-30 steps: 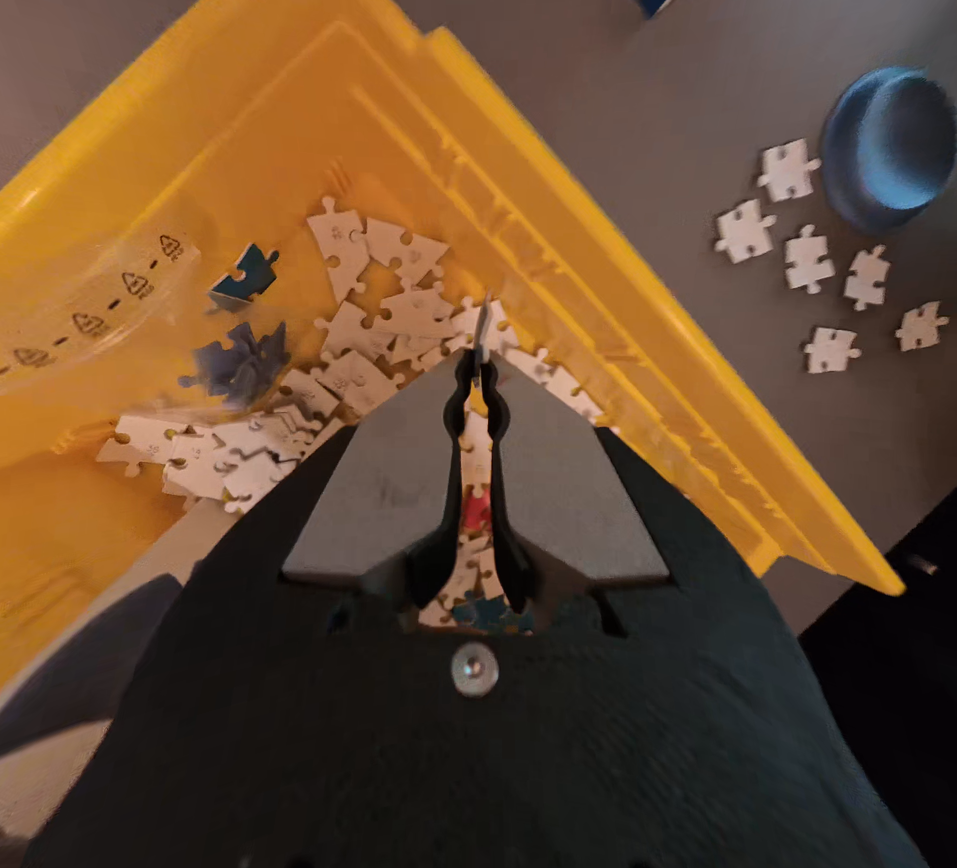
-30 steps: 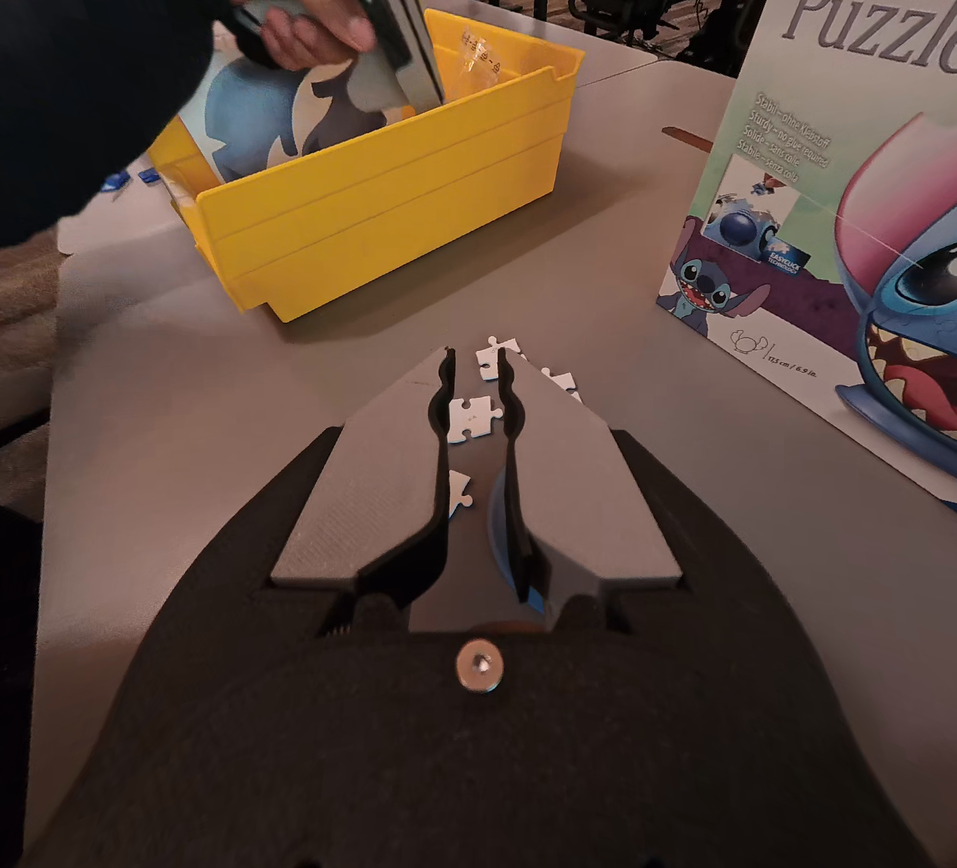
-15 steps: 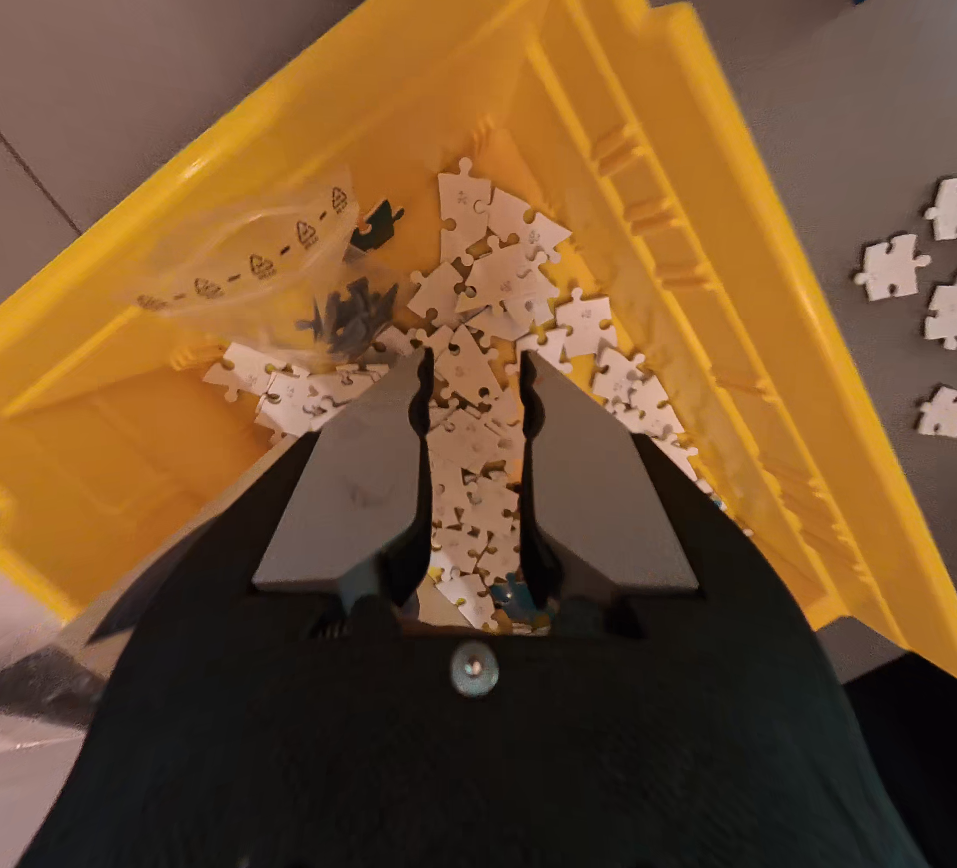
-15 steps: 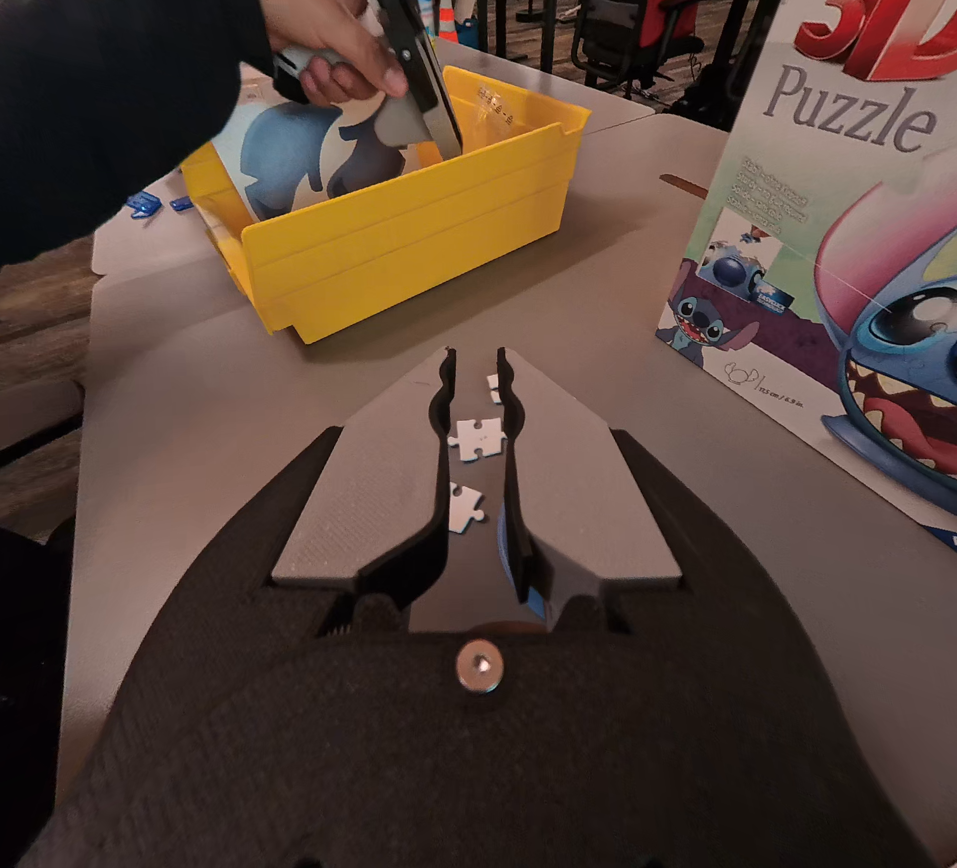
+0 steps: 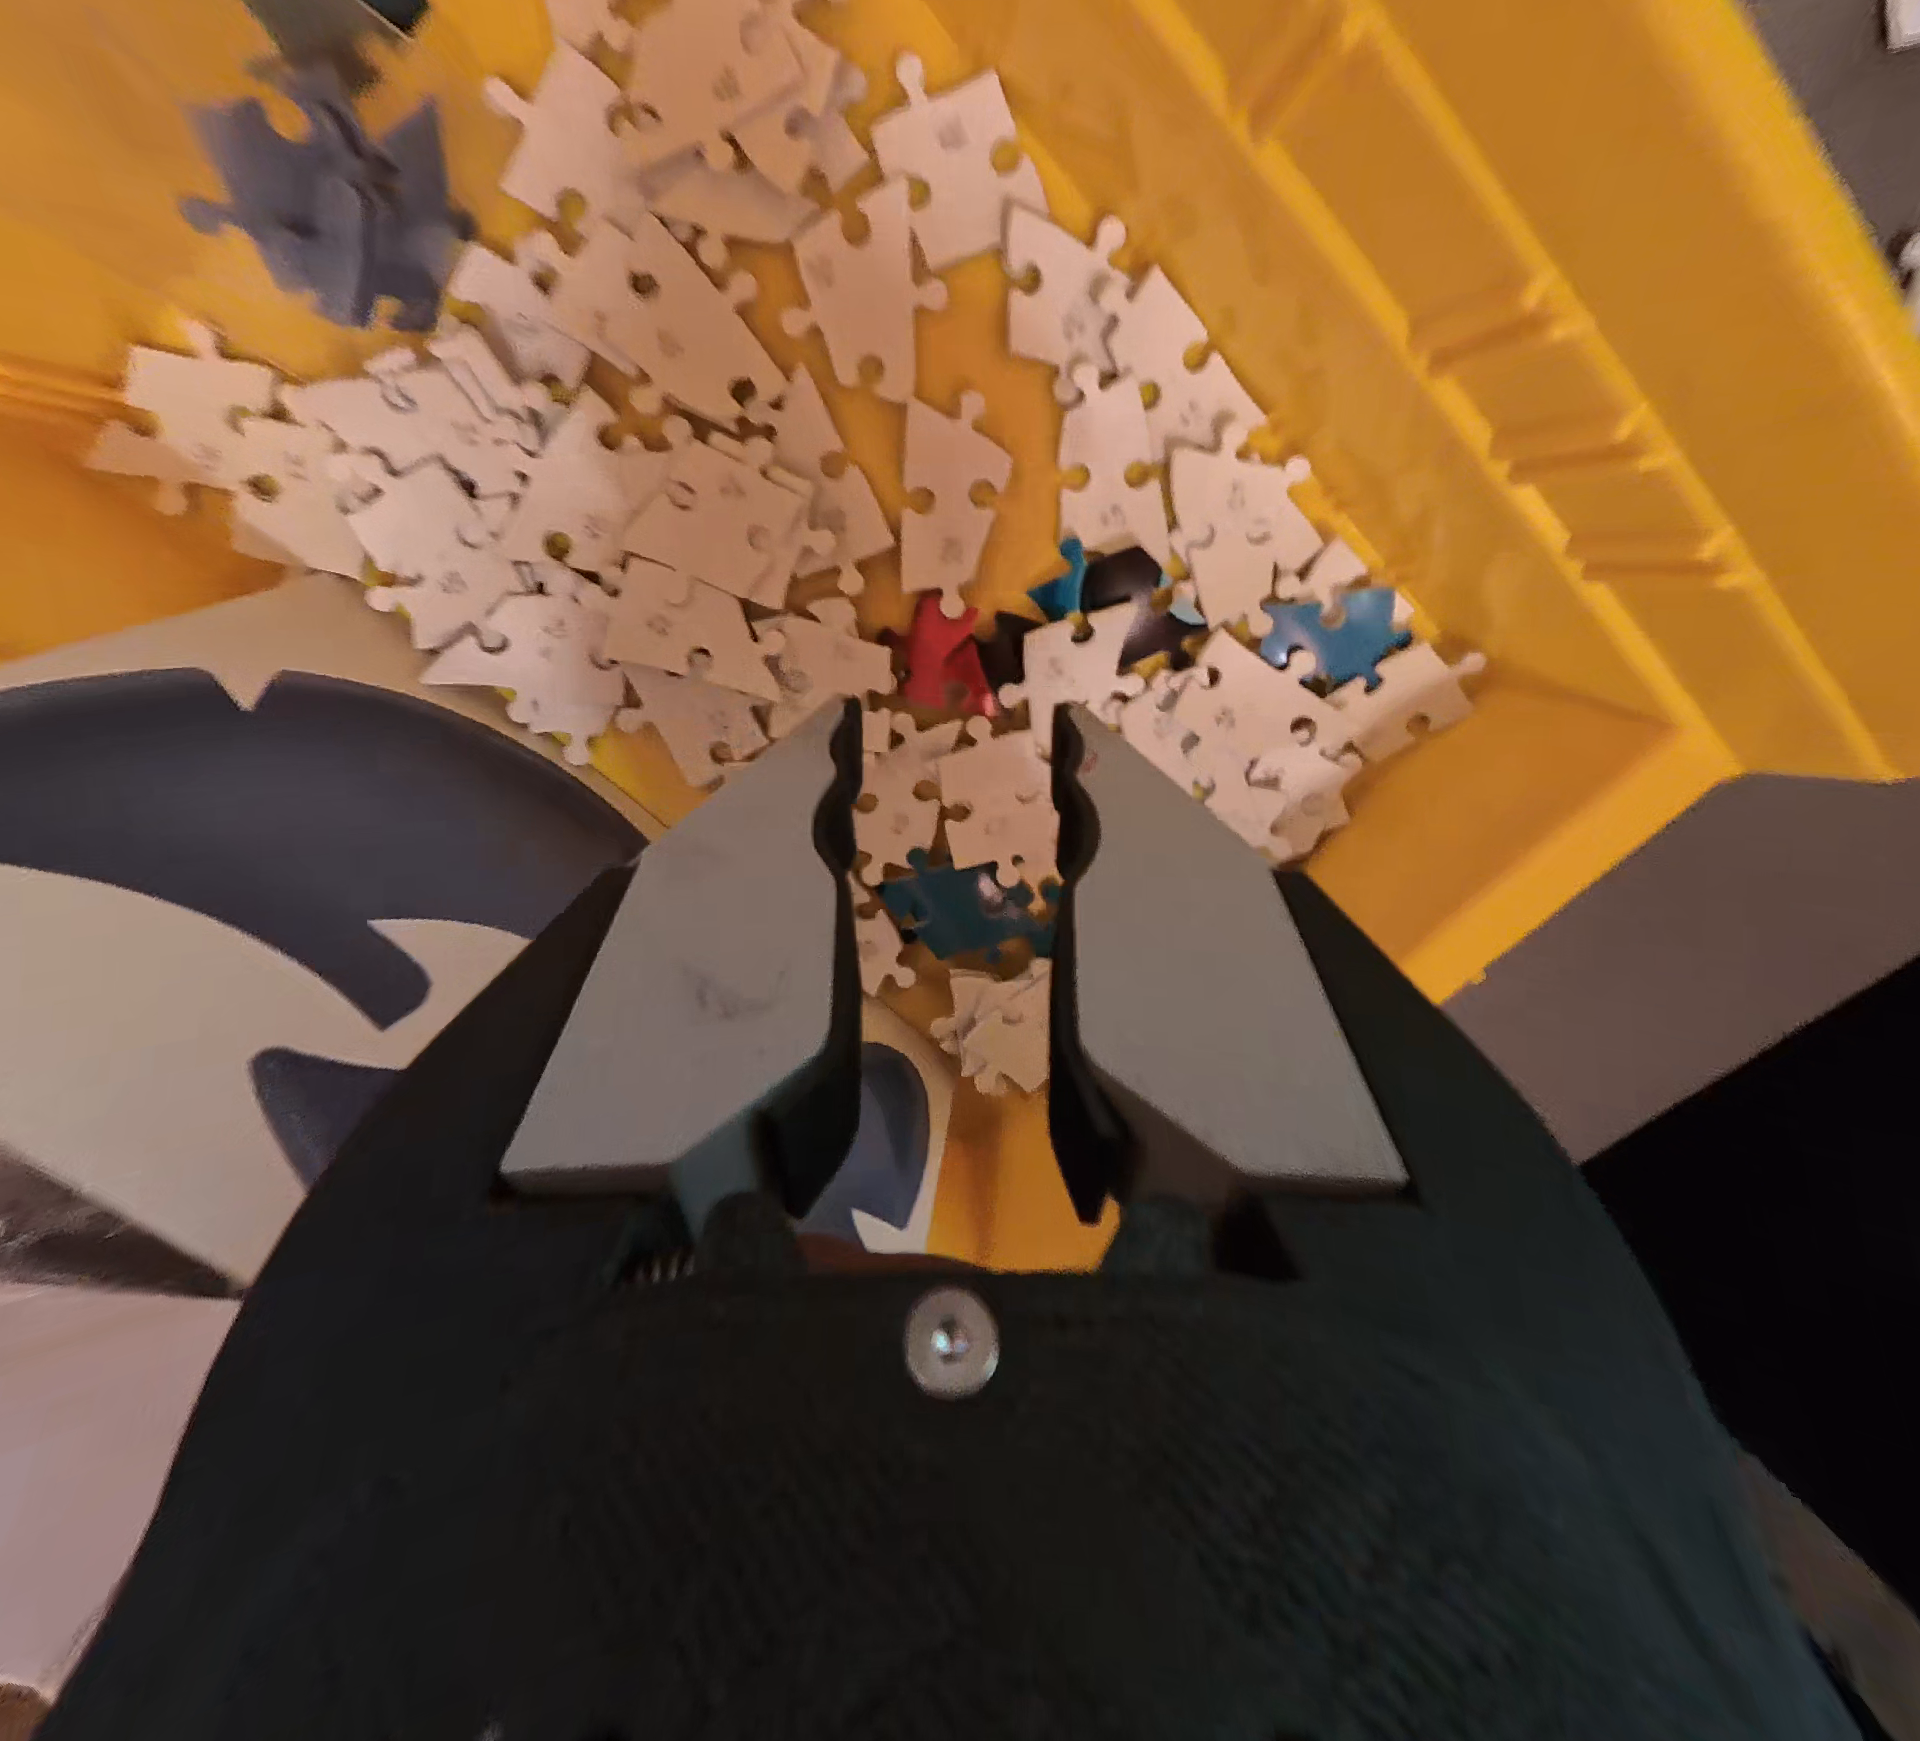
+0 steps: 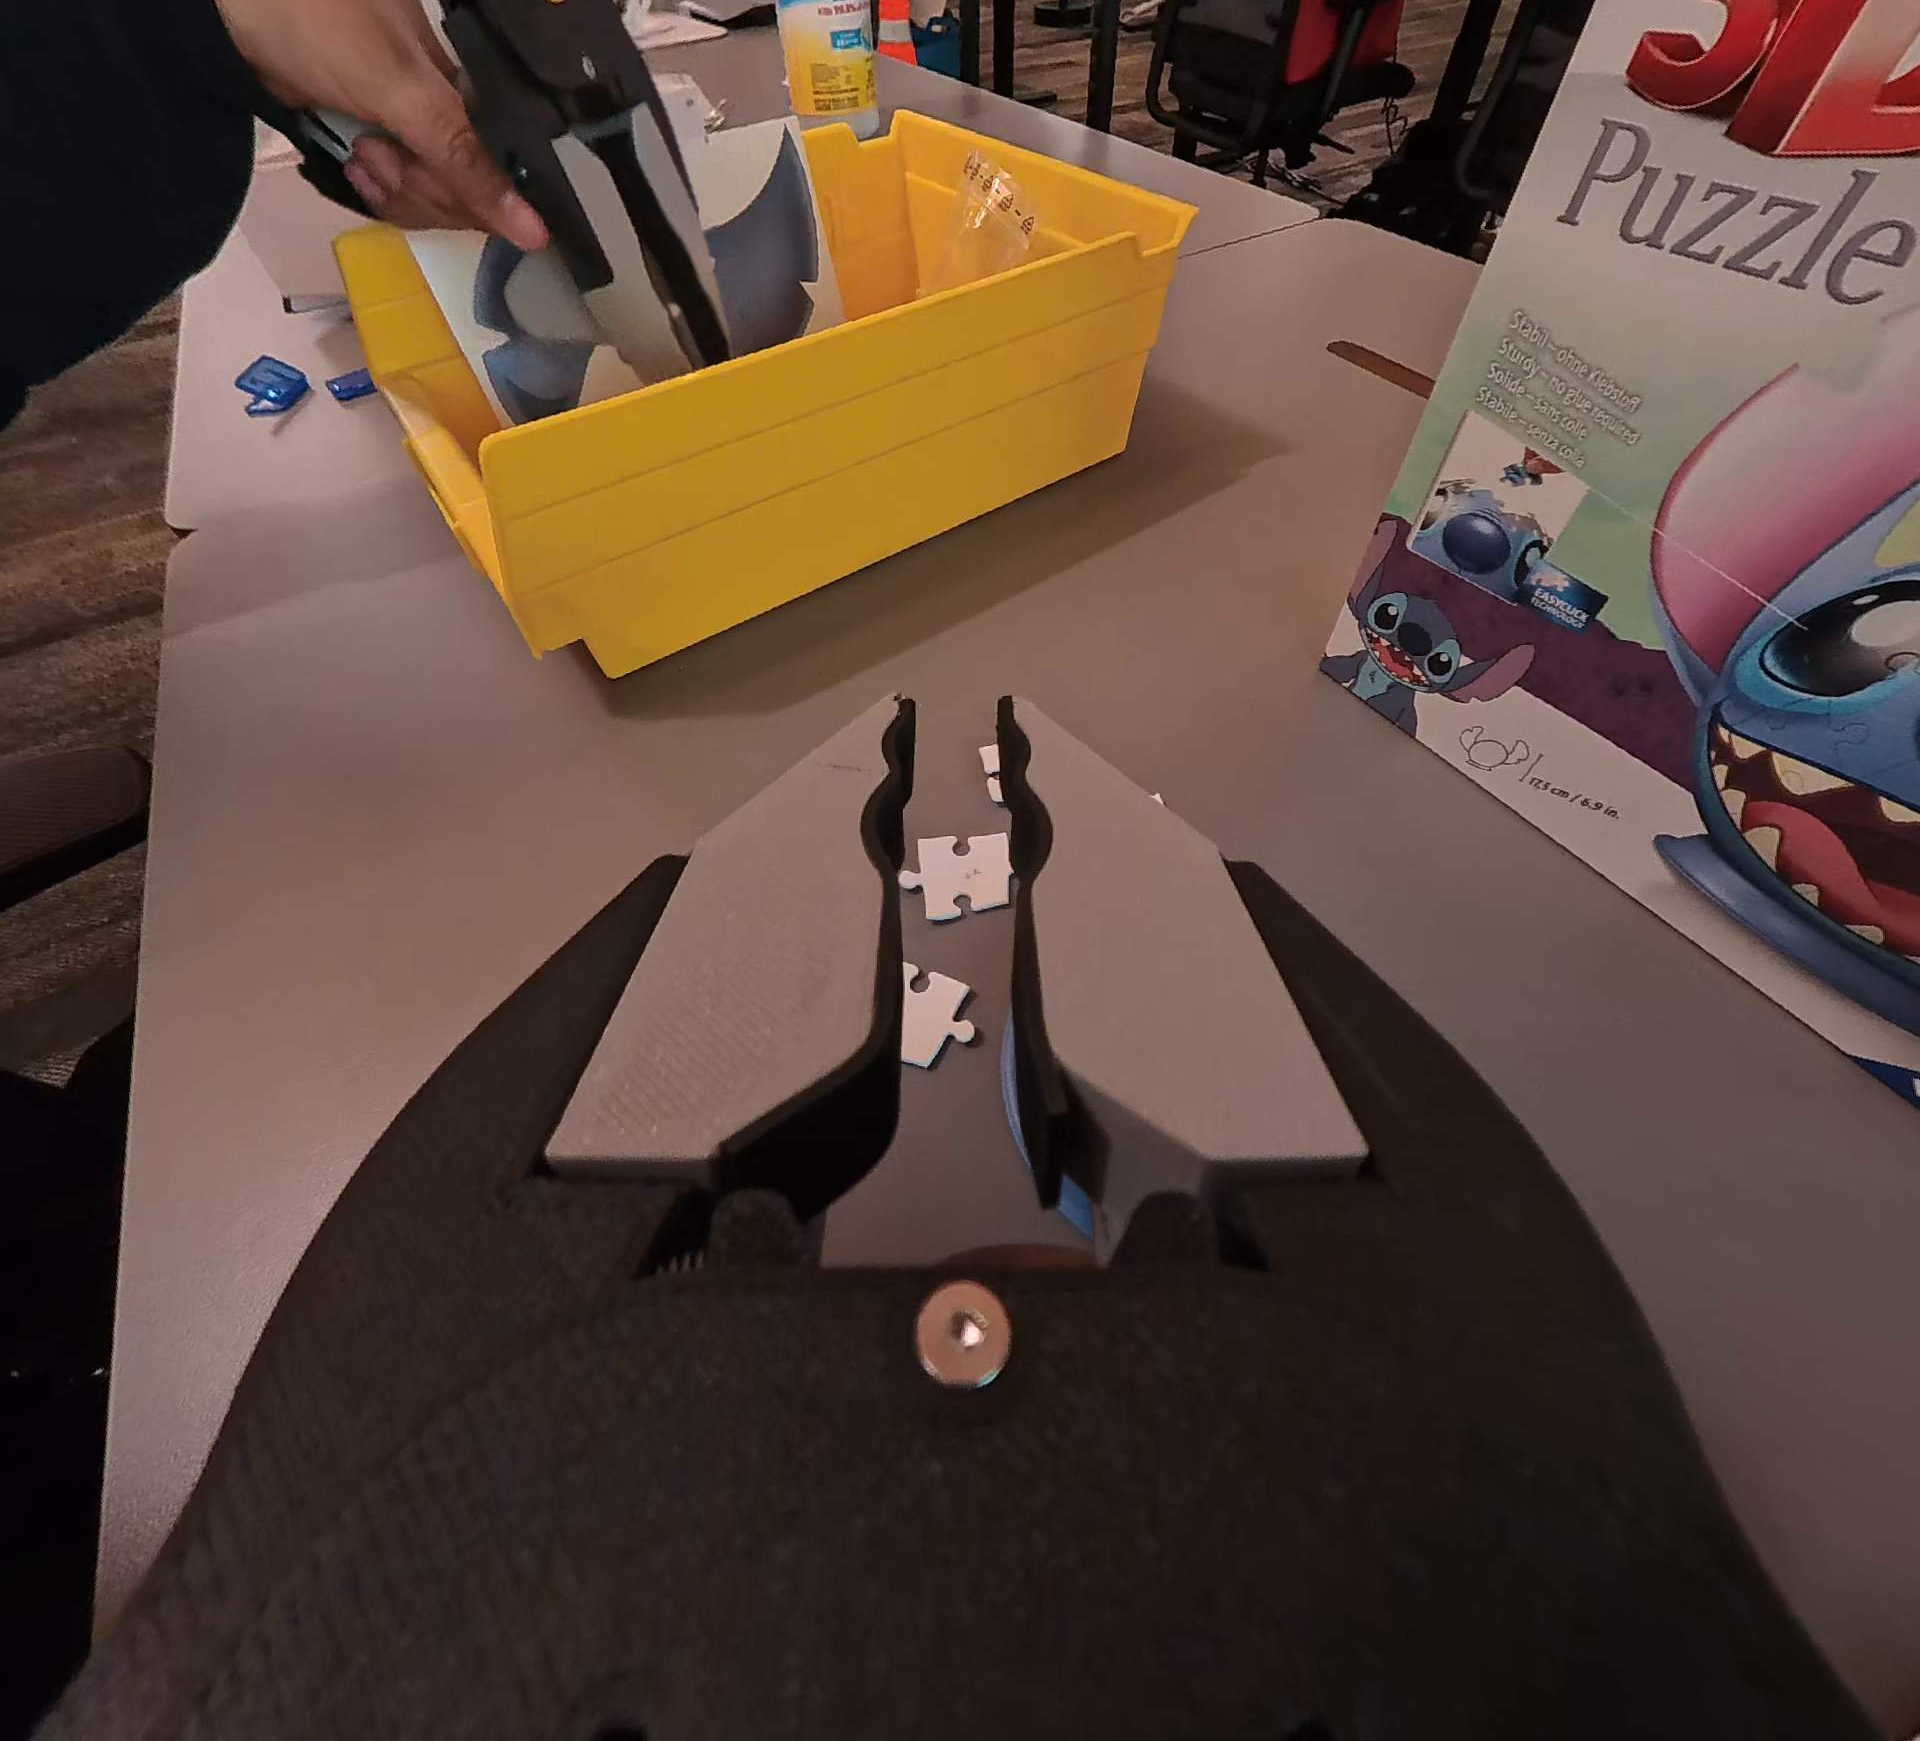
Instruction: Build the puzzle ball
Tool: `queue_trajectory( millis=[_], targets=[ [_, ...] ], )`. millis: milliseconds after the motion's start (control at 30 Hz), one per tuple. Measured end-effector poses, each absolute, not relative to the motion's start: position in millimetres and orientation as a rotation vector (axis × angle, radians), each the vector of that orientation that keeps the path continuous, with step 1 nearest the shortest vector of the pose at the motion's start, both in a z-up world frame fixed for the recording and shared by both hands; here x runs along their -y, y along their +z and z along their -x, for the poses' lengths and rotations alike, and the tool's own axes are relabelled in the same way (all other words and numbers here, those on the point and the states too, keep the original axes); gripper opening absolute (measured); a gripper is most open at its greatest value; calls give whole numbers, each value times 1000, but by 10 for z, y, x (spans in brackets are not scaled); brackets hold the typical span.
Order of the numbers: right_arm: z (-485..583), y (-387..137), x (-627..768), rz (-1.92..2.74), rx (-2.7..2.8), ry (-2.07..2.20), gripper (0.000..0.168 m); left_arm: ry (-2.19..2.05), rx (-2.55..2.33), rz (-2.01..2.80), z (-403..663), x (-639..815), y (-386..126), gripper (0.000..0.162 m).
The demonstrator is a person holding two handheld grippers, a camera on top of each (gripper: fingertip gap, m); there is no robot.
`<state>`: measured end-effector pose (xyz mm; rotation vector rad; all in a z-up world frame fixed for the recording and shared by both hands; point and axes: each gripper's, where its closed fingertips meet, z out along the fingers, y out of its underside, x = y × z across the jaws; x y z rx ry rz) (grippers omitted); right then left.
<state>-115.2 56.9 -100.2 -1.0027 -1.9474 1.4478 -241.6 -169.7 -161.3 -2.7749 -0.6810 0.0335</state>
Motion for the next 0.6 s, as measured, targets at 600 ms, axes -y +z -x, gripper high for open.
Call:
queue_trajectory(
  millis=[600],
  targets=[
    [1134, -956, -587, 1000, 1936, 1466, 12, -154, 558, 2902, 2302, 1601, -1907, 25]
  ],
)
